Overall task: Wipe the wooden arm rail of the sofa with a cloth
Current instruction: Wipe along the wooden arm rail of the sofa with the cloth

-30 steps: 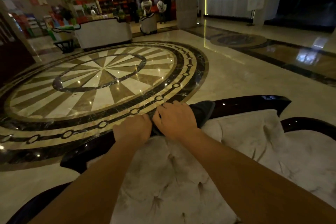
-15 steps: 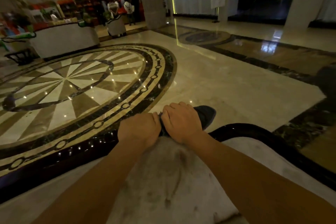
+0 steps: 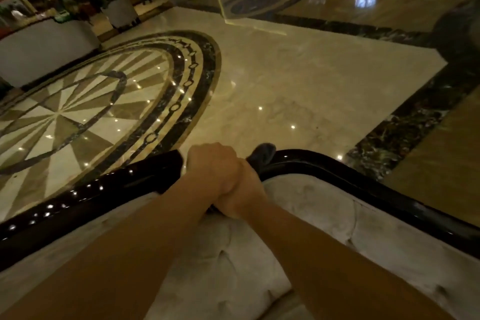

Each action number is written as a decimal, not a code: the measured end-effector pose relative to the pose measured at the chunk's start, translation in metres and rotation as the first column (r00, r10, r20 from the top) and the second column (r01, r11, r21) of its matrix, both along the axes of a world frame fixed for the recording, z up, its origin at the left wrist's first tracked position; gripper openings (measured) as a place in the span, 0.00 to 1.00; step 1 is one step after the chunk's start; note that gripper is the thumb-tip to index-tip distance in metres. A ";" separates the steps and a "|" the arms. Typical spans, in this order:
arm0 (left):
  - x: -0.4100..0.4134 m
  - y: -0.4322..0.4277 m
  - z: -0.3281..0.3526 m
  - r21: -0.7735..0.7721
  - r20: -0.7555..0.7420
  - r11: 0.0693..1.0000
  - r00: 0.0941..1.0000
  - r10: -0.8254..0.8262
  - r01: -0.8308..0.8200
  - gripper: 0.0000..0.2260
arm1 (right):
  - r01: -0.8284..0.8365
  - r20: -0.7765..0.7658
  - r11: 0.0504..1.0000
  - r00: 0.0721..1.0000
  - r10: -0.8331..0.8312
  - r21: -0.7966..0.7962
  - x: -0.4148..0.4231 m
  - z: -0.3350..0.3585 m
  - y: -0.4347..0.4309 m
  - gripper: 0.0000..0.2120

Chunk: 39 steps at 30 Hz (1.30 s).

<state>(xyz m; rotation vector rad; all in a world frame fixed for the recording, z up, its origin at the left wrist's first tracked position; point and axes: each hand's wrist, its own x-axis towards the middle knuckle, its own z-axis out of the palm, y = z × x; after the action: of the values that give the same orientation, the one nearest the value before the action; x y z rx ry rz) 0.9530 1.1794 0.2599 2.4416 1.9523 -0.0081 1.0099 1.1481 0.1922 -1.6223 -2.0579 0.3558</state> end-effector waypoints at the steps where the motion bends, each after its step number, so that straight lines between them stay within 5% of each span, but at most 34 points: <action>1: 0.005 0.006 -0.011 -0.046 0.115 0.998 0.992 0.047 -0.042 0.17 | -0.032 -0.006 0.999 0.999 0.032 0.017 0.012 -0.005 0.005 0.17; 6: 0.048 0.024 -0.060 -0.234 0.304 0.962 0.930 0.209 -0.140 0.20 | 0.270 0.063 0.949 0.957 -0.283 0.164 0.102 -0.031 0.016 0.15; 10: 0.078 0.010 -0.083 0.048 -0.047 0.999 0.999 -0.016 0.018 0.15 | 0.519 0.035 0.854 0.853 -0.521 0.043 0.177 -0.079 -0.024 0.17; 13: 0.093 0.008 -0.081 0.079 -0.314 0.977 0.936 -0.162 0.196 0.07 | 0.620 0.112 0.781 0.784 -0.611 -0.079 0.227 -0.109 -0.079 0.18; 19: 0.099 0.000 -0.084 0.091 -0.314 0.952 0.916 -0.250 0.291 0.09 | 0.686 0.350 0.699 0.718 -0.602 -0.204 0.294 -0.120 -0.183 0.19; 23: 0.195 -0.044 -0.111 0.020 -0.440 0.821 0.743 -0.505 0.570 0.13 | 0.725 0.355 0.664 0.678 -0.644 -0.180 0.305 -0.114 -0.217 0.15; 27: 0.297 -0.140 -0.165 -0.196 -0.284 0.699 0.643 -0.711 0.687 0.16 | 0.734 0.380 0.652 0.667 -0.640 -0.191 0.319 -0.112 -0.244 0.16; 32: 0.327 -0.177 -0.182 -0.170 -0.153 0.698 0.681 -0.716 0.696 0.09 | 0.788 0.328 0.595 0.610 -0.721 -0.158 0.336 -0.107 -0.295 0.10; 33: 0.354 -0.214 -0.186 -0.177 -0.122 0.599 0.586 -0.801 0.781 0.10 | 0.851 0.312 0.492 0.525 -0.792 -0.185 0.351 -0.108 -0.348 0.09; 37: 0.387 -0.312 -0.183 -0.192 -0.012 0.342 0.347 -0.938 0.920 0.11 | 0.893 0.314 0.407 0.450 -0.836 -0.193 0.356 -0.114 -0.434 0.12; 39: 0.397 -0.332 -0.175 -0.142 -0.068 0.346 0.340 -0.938 0.927 0.12 | 0.890 0.317 0.425 0.457 -0.831 -0.167 0.367 -0.114 -0.443 0.13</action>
<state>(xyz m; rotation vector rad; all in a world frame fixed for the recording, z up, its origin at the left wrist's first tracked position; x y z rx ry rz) 1.3500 0.8473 0.0848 3.1390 0.2069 -0.2668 1.3766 0.7049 0.0782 -2.7525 -0.9709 0.1351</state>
